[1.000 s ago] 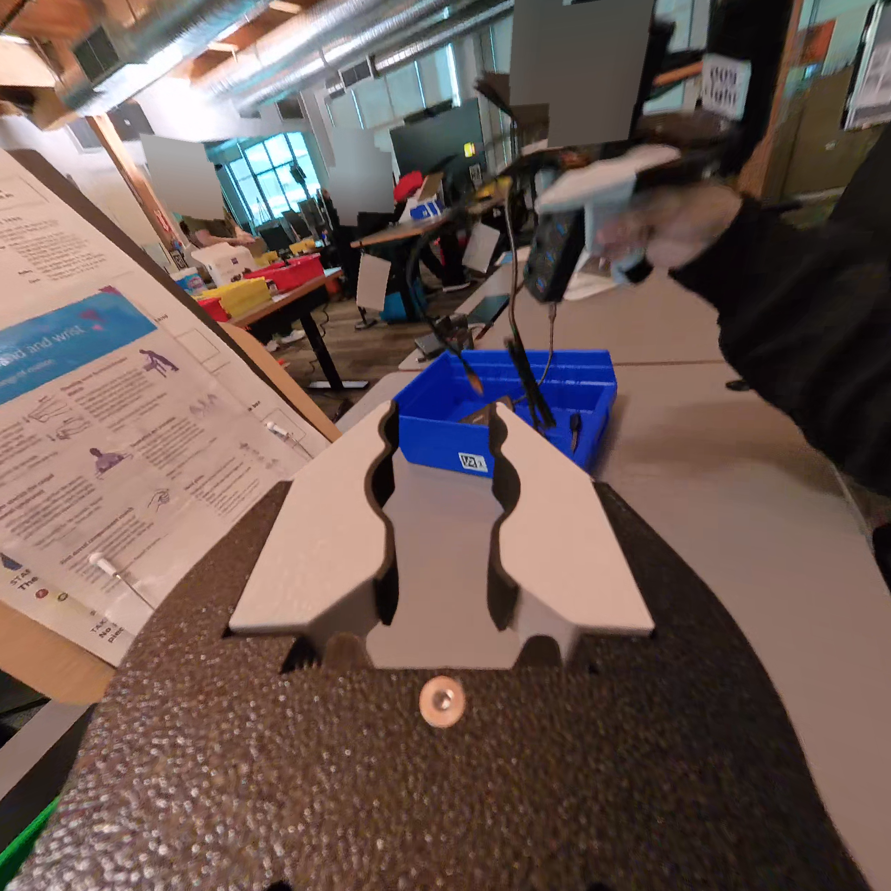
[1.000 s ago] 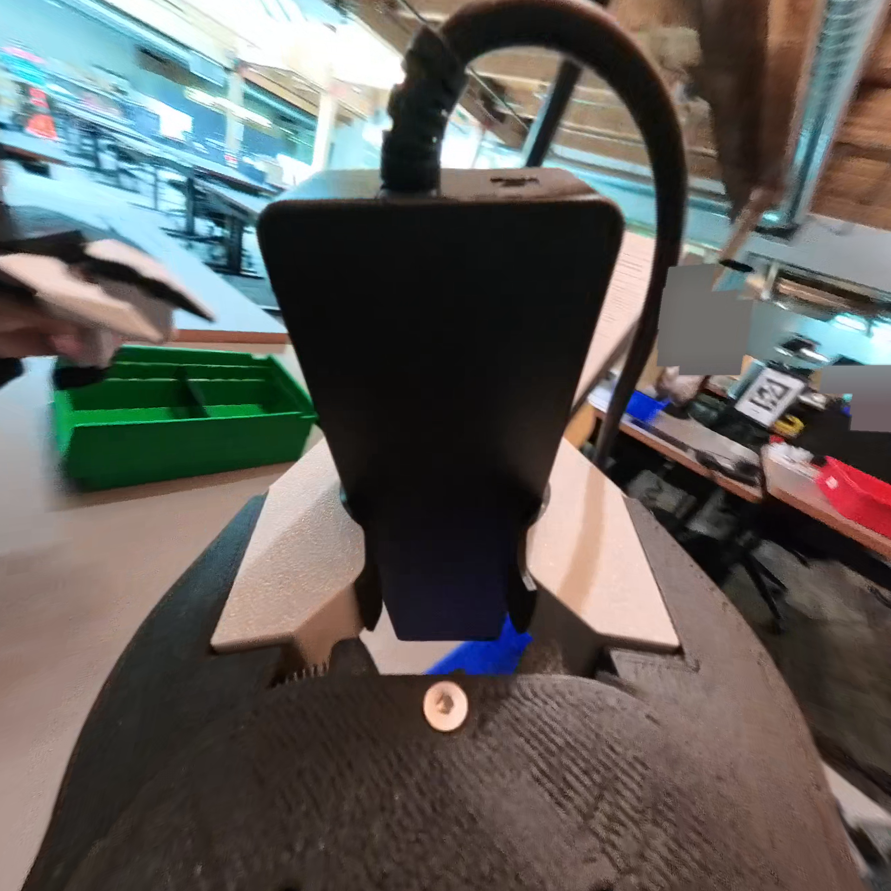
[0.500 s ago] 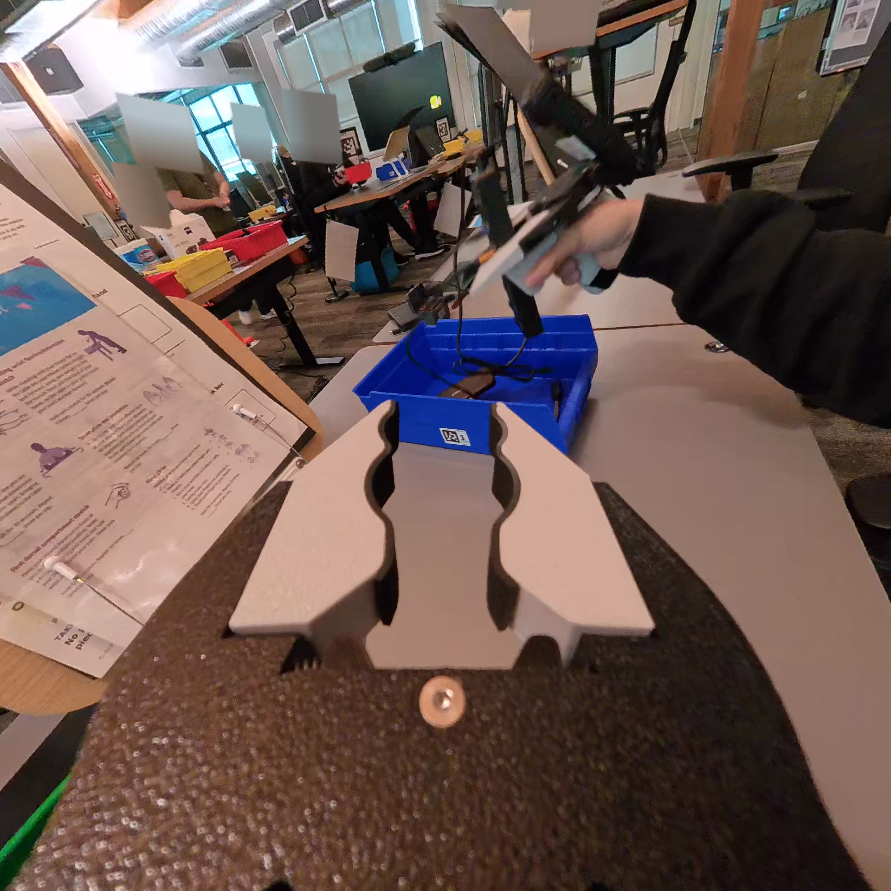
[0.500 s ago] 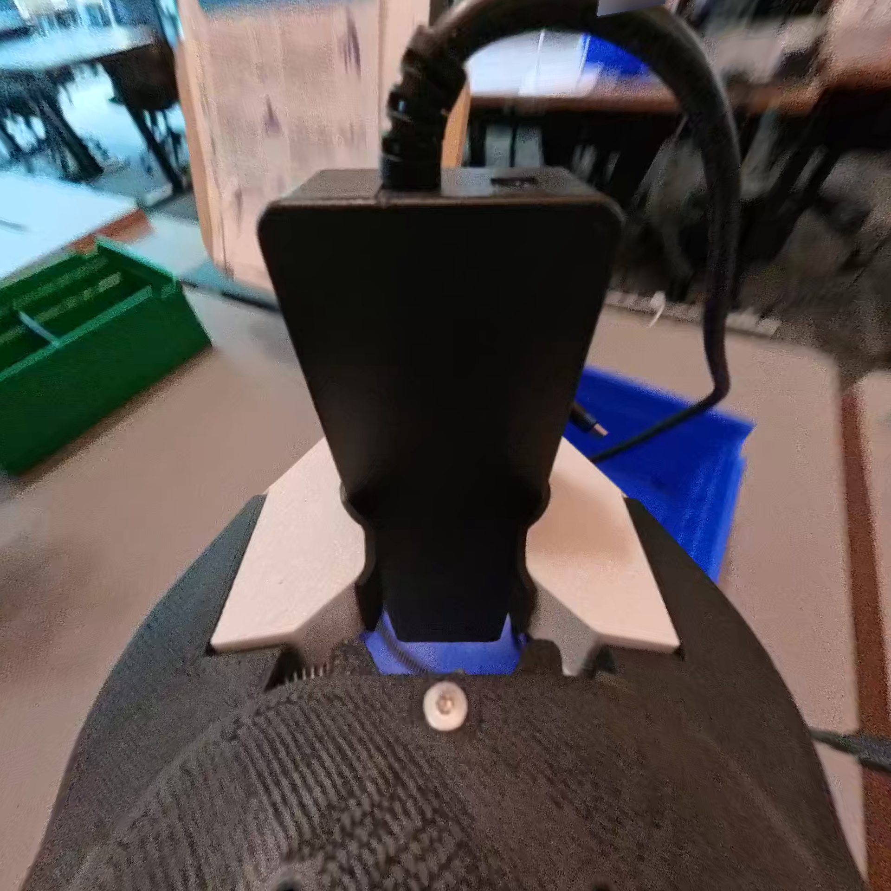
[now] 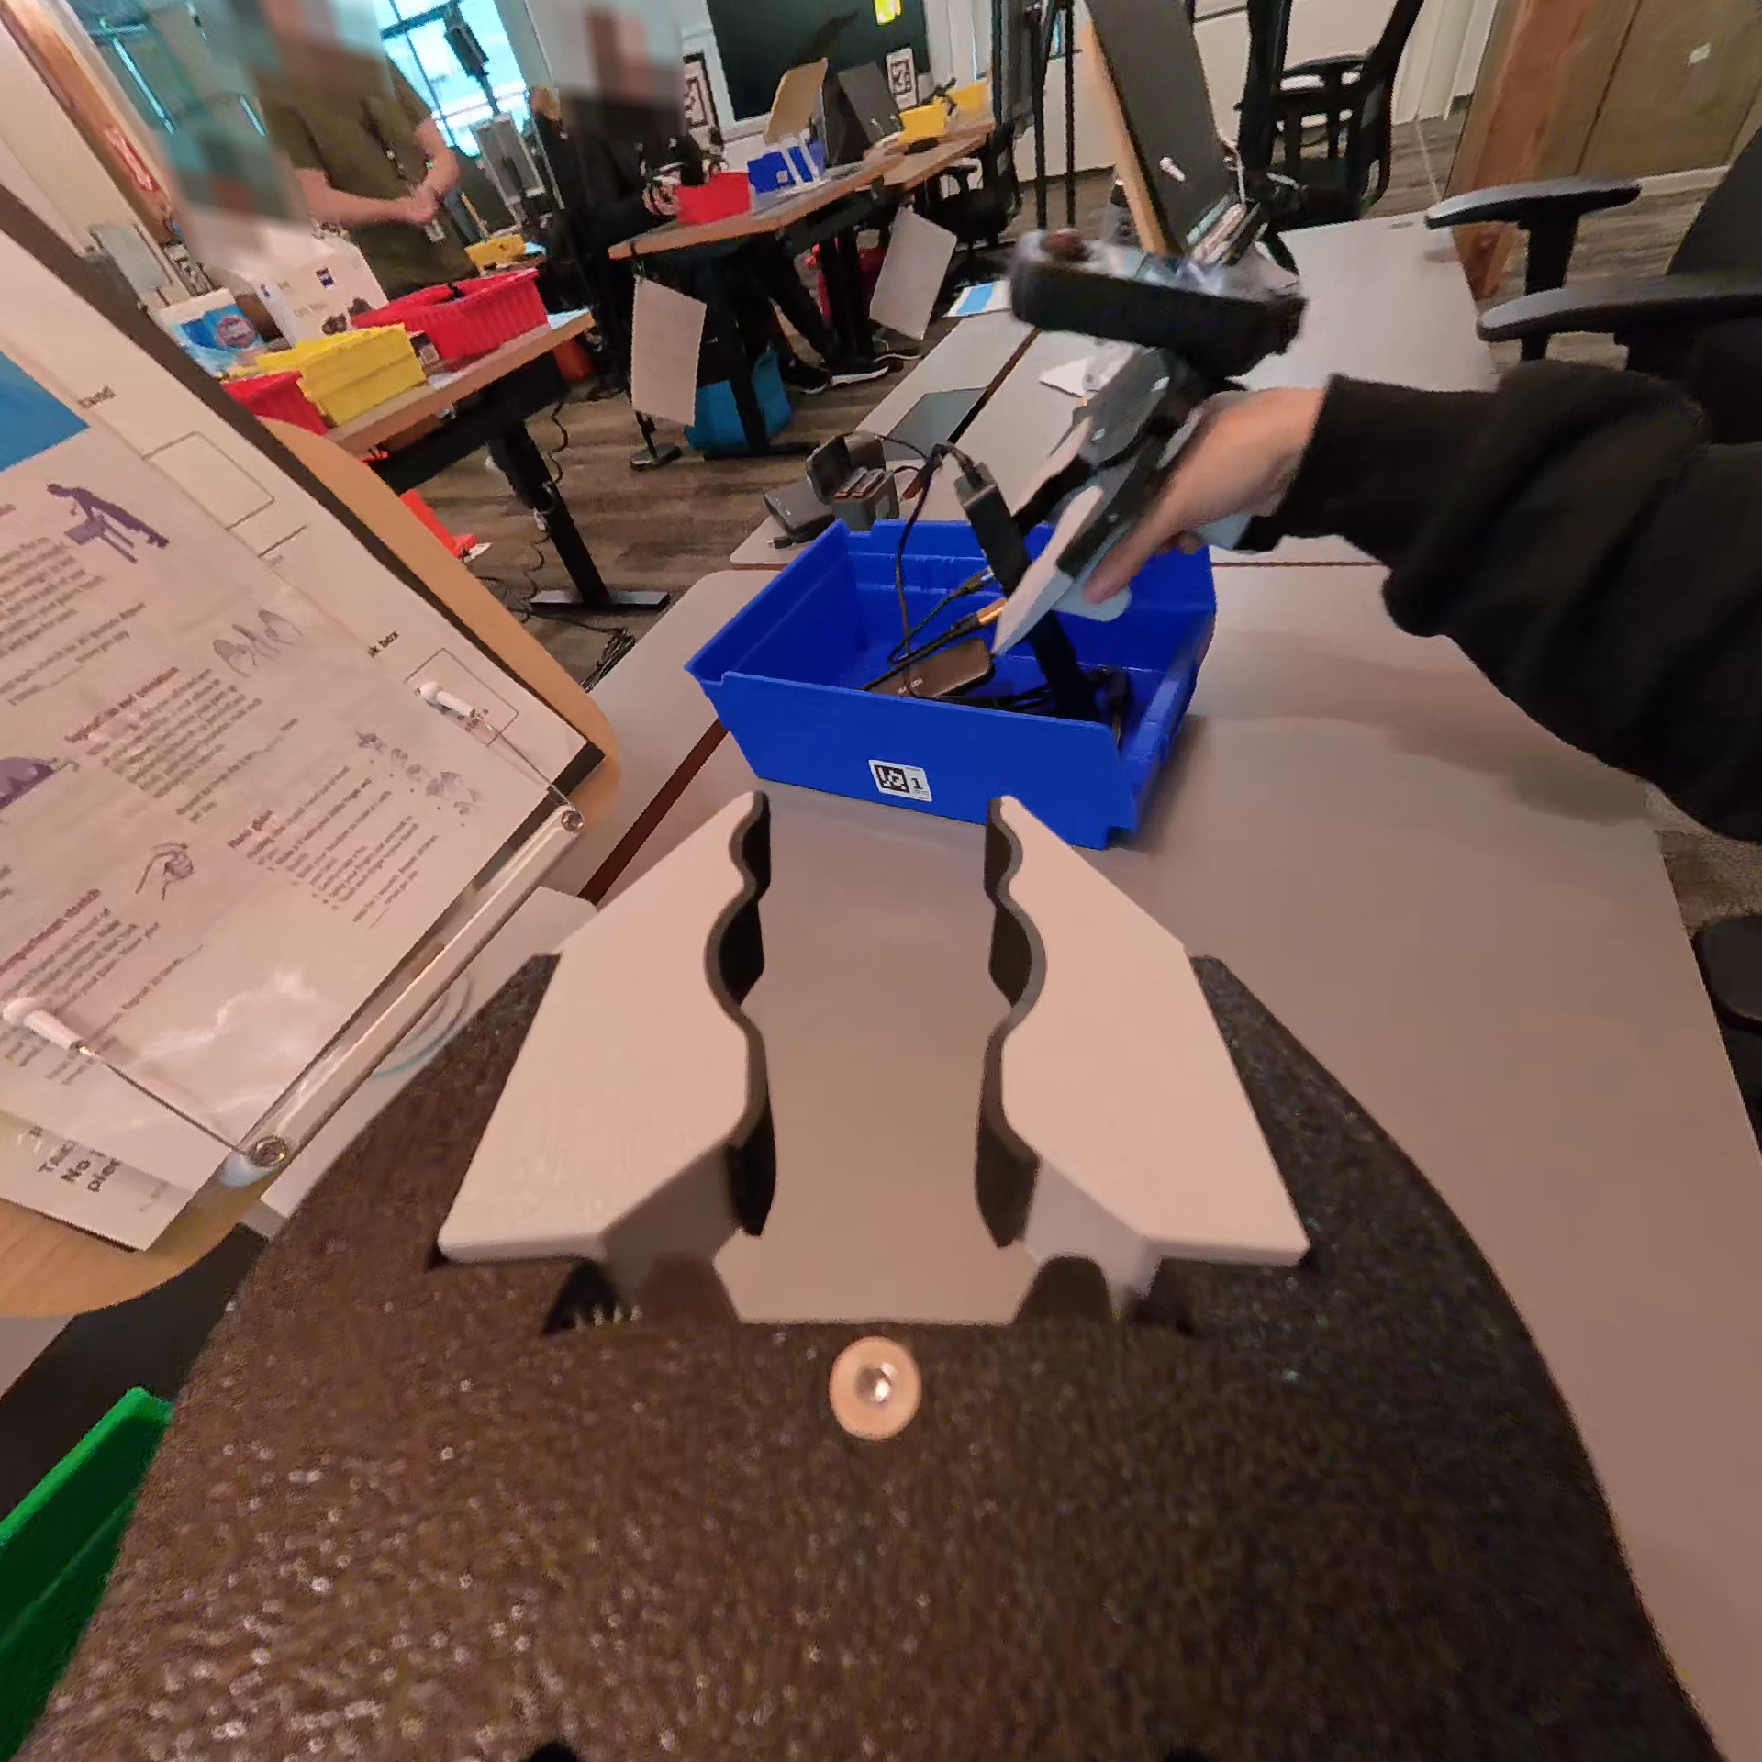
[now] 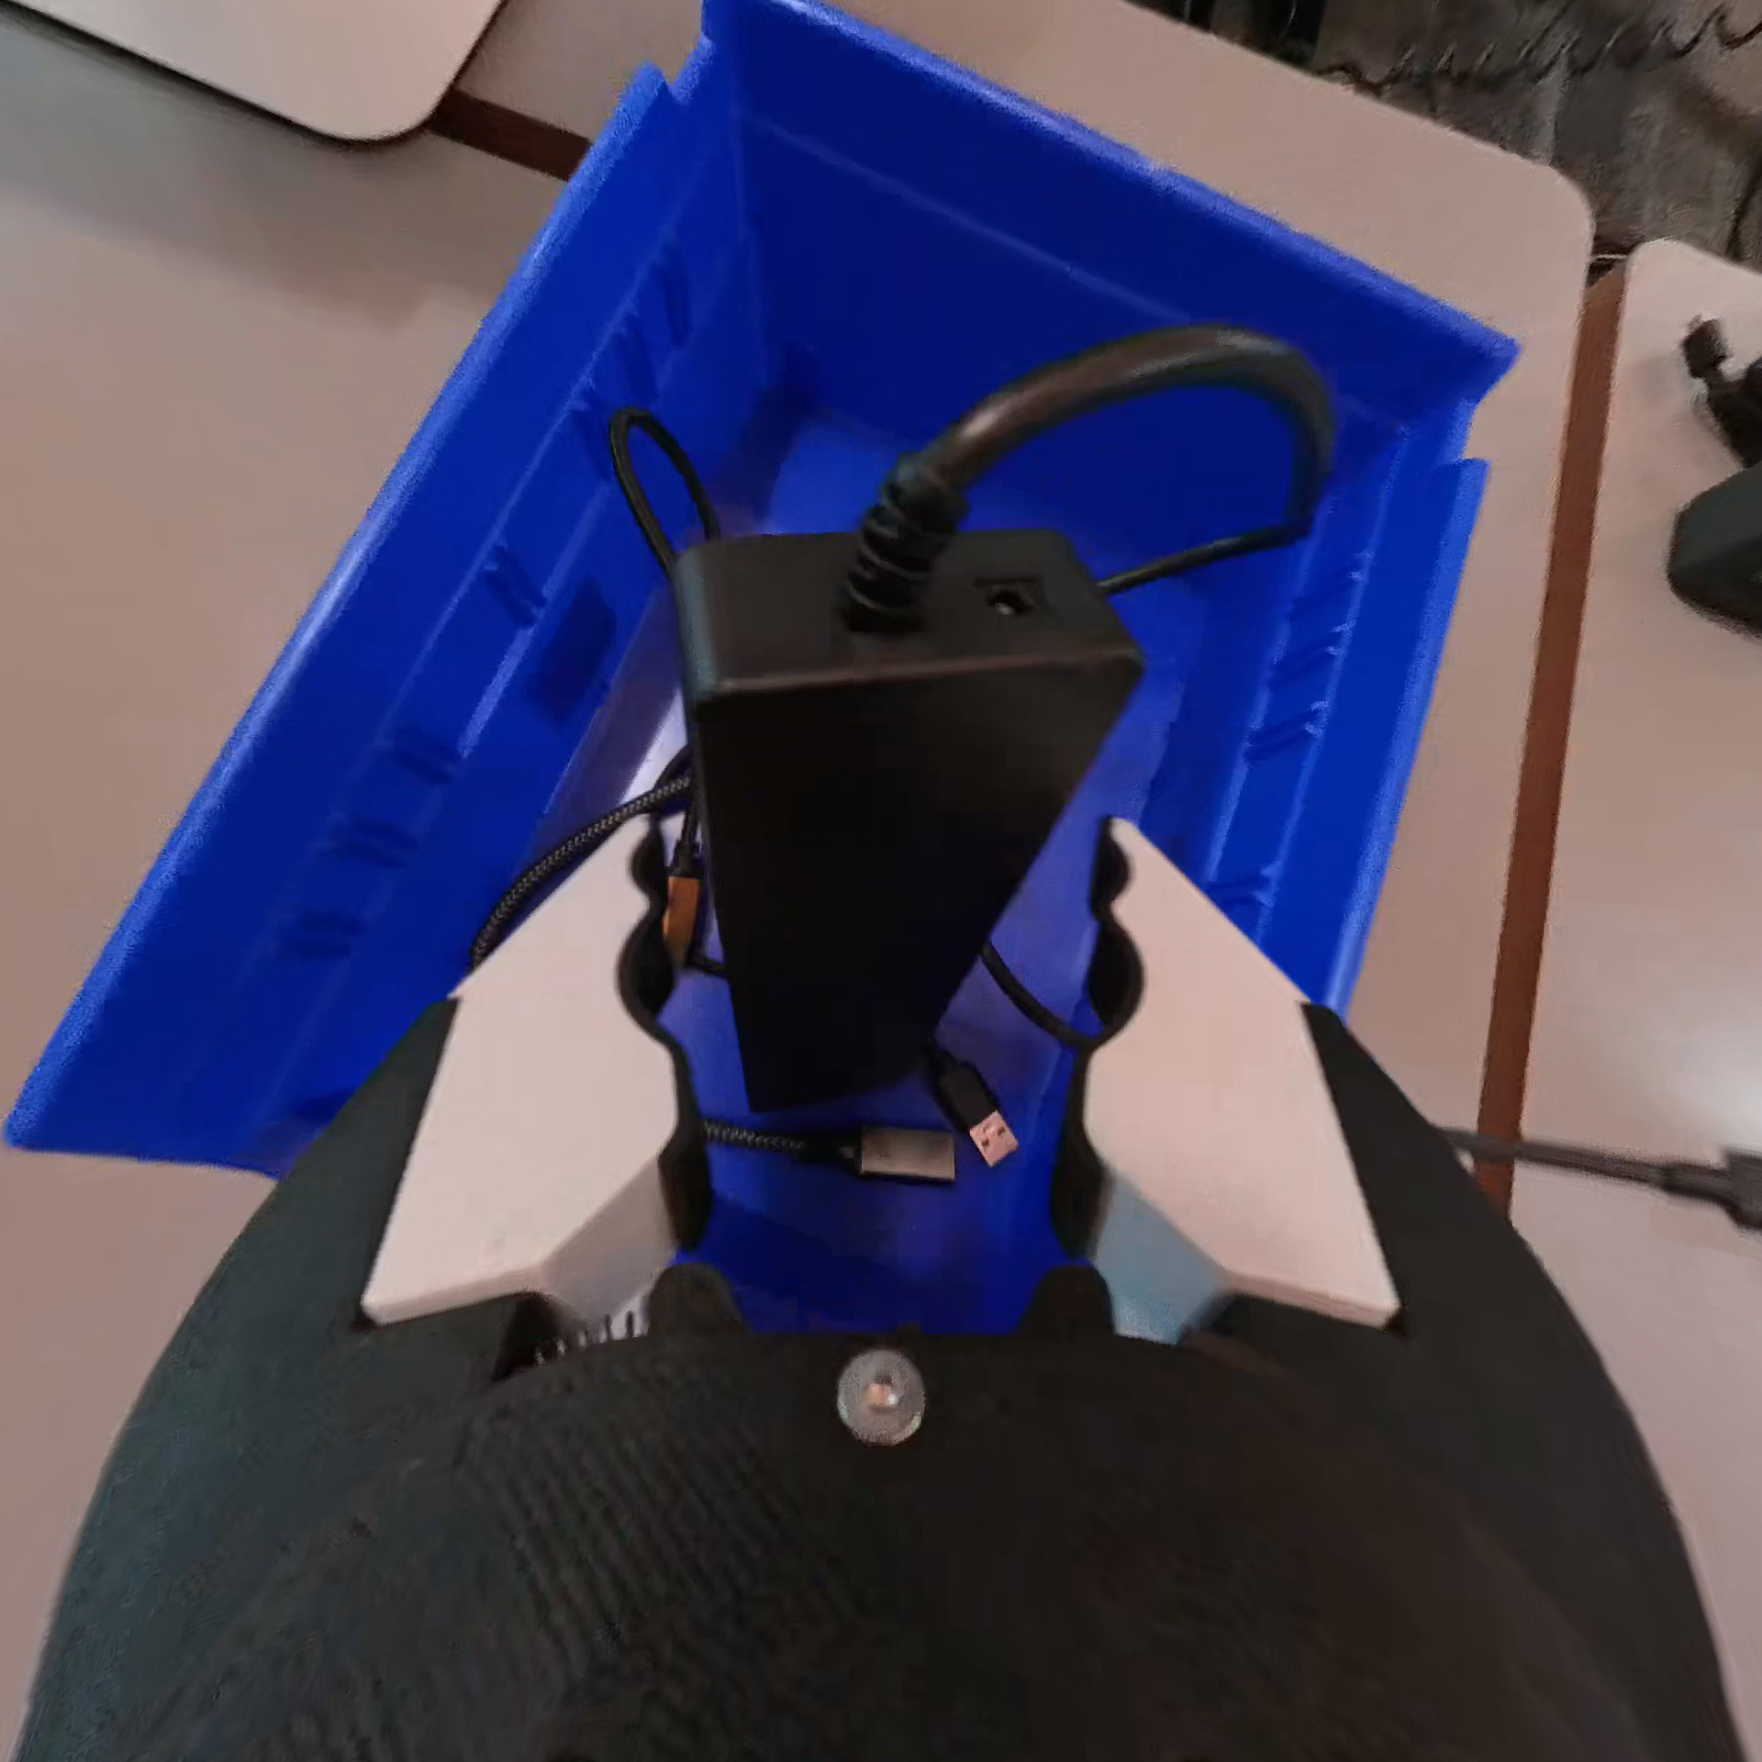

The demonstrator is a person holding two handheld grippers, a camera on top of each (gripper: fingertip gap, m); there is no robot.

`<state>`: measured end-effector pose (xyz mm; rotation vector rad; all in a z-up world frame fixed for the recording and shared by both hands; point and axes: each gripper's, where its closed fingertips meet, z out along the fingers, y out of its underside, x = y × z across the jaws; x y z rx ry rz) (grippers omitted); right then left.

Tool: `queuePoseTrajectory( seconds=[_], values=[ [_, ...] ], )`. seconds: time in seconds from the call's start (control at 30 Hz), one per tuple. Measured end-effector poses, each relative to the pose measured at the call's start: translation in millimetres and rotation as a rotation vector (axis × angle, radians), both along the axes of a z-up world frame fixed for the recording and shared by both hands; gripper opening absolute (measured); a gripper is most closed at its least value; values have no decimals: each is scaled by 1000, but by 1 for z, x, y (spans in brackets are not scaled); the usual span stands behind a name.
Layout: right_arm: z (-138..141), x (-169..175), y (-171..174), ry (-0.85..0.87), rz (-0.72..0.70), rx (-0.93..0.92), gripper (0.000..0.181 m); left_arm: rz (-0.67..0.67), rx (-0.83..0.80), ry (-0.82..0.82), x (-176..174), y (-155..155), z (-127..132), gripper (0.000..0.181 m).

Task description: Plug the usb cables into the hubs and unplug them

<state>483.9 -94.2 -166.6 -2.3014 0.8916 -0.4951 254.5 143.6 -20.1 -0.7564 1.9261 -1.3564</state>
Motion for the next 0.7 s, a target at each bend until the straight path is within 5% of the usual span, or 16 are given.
queuePoseTrajectory(
  seconds=[0.17,0.3,0.5,0.7],
  values=[
    [43,-31,-25,-164,-37,-5,112,117,-50,-4,10,20,5,55],
    [43,-88,14,-161,87,134,115,174,-67,-6,12,34,7,58],
    [-1,-88,25,-173,23,-5,102,171,-4,-12,1,38,7,58],
    [12,-121,35,-280,50,16,57,341,18,-40,-17,87,21,58]
  ],
)
